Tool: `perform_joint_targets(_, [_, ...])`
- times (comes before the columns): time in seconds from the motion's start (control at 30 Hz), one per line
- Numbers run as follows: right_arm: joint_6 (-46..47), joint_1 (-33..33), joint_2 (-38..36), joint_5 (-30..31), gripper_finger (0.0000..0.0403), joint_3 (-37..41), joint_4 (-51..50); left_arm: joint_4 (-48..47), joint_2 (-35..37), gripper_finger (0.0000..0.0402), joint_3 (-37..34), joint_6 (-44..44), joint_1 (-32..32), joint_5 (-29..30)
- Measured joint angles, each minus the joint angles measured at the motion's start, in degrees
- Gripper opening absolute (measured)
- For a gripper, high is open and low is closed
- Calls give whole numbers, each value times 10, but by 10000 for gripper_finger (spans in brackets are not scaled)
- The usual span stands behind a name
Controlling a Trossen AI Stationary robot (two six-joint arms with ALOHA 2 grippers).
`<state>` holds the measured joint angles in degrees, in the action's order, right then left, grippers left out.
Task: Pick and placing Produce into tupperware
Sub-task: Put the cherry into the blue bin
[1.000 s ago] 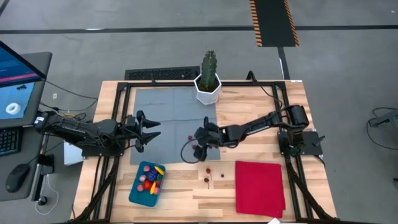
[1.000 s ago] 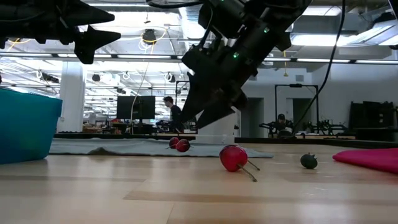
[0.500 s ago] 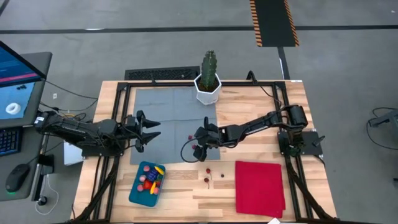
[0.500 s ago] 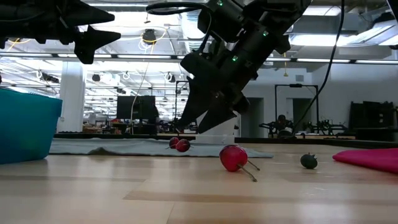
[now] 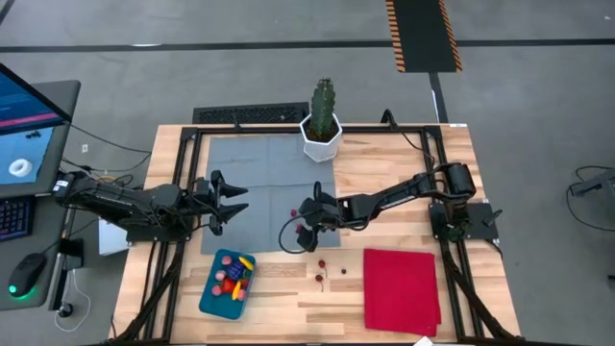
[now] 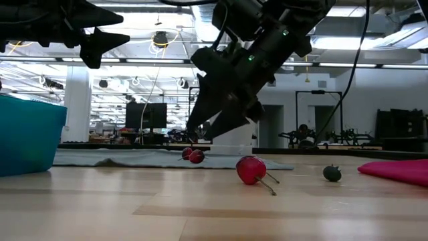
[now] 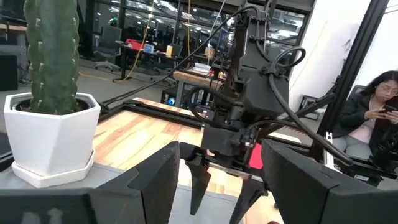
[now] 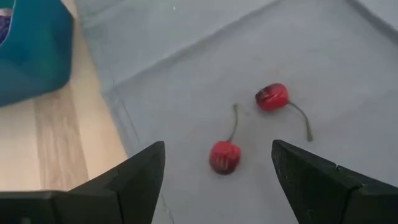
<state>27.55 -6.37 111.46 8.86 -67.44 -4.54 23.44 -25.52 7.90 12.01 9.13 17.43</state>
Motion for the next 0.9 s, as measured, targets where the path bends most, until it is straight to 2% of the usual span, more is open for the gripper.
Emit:
perform_joint_targets(0.1, [9, 0, 4, -16, 317, 0, 0, 0, 0, 217, 0, 0, 0, 0])
perform_joint_targets(0.33, [11, 0, 41, -18, 317, -17, -8, 0, 0, 217, 0, 1, 0, 0])
perform_joint_targets(0.37, [8, 0, 42, -17, 317, -20, -32, 0, 0, 217, 0, 4, 0, 0])
perform_joint_targets(0.57, [6, 0, 41, -11, 317, -33, -18, 0, 0, 217, 0, 5, 0, 0])
perform_joint_targets(0.9, [5, 2, 42, -12, 288, -33, -4, 0, 0, 217, 0, 6, 0, 0])
